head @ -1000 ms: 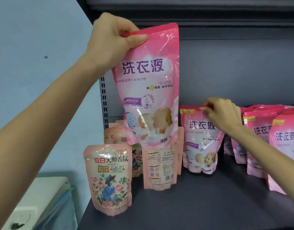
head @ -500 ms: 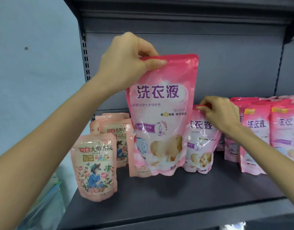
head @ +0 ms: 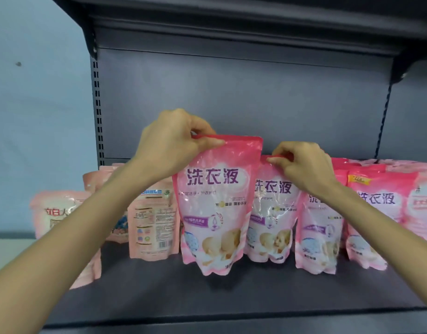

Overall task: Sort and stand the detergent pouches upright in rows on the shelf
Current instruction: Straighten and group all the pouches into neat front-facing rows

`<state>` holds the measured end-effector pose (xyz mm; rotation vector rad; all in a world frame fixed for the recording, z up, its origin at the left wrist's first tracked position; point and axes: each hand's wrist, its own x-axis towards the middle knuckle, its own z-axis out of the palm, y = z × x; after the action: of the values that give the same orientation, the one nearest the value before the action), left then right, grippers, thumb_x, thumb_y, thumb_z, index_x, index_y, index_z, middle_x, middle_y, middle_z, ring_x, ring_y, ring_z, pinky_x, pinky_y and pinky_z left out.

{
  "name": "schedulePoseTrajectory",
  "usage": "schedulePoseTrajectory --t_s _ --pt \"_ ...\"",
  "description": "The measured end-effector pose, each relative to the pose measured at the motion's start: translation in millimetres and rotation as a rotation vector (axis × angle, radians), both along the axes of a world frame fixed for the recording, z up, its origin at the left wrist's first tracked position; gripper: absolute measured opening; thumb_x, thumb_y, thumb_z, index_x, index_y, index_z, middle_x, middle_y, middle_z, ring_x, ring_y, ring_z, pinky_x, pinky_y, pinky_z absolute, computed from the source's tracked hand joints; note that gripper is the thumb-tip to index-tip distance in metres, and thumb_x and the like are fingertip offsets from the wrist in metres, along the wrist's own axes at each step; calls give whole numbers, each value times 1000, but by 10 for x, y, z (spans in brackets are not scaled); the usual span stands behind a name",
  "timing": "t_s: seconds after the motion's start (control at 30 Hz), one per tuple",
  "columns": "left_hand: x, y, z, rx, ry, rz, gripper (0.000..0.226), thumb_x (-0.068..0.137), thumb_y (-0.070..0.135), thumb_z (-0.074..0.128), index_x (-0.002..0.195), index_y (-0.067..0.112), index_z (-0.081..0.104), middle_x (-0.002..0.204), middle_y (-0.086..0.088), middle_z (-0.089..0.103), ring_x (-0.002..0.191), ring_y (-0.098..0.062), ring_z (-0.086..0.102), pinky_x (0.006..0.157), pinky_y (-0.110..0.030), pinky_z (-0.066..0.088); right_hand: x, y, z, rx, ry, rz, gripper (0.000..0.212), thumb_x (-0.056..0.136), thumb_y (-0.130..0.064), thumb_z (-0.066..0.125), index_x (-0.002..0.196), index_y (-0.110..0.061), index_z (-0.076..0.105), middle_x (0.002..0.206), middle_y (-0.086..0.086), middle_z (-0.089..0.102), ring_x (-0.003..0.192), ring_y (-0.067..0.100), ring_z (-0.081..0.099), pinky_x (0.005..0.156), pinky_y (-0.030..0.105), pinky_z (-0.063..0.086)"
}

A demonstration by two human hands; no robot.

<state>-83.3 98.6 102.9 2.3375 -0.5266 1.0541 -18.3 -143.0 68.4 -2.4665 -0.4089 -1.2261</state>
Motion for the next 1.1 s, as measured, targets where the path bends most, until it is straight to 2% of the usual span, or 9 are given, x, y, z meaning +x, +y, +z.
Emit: schedulePoseTrajectory --t_s 0.13,0.27,0.43,0.6,0.7,0.9,1.0,1.1 --pt "-48 -190 -85 -33 13 48 20 76 47 68 81 29 74 71 16 68 69 -1 60 71 -31 51 48 -140 32 -5 9 89 12 84 -34 66 83 -23 69 71 -8 59 73 16 53 65 26 35" --pt "-142 -268 -145 -47 41 78 20 75 49 68 81 30 74 73 19 68 73 -4 63 74 -37 54 45 -214 11 27 58 220 10 80 -31 71 80 -21 71 72 -7 64 76 17 62 71 31 49" --pt "-256 -349 -160 -5 10 138 20 76 48 67 81 30 74 74 12 70 73 -9 65 71 -36 54 -39 -298 -76 46 74 296 9 80 -26 72 79 -18 72 74 -4 69 73 16 62 71 36 53" --pt "-351 -326 -228 10 37 152 19 76 49 66 81 32 73 73 13 70 73 -6 63 70 -33 53 -134 -360 -161 60 71 263 10 81 -31 70 83 -21 73 82 -8 71 80 11 63 70 32 51" --pt "-350 -333 -275 -5 55 145 18 76 49 66 81 33 73 74 14 70 73 -4 63 70 -32 53 -214 -408 -154 34 65 209 12 82 -33 69 85 -22 73 78 -12 66 78 9 60 64 25 43" --pt "-260 -490 -360 -4 32 136 15 79 48 65 82 35 72 77 12 69 77 -10 62 70 -28 46 -289 -657 -184 101 46 130 7 81 -33 70 78 -26 71 68 -14 61 70 12 57 57 25 36" --pt "-207 -584 -406 1 31 99 14 79 47 65 81 34 71 71 11 67 72 -12 61 66 -28 45 -279 -795 -222 127 43 115 8 79 -35 70 75 -28 69 64 -18 58 66 11 53 59 27 35" --pt "-156 -710 -471 16 58 84 14 79 46 65 79 34 70 64 16 62 68 -9 56 62 -26 37 -267 -912 -244 156 38 129 8 79 -35 71 75 -27 69 64 -18 58 64 9 52 61 28 37"
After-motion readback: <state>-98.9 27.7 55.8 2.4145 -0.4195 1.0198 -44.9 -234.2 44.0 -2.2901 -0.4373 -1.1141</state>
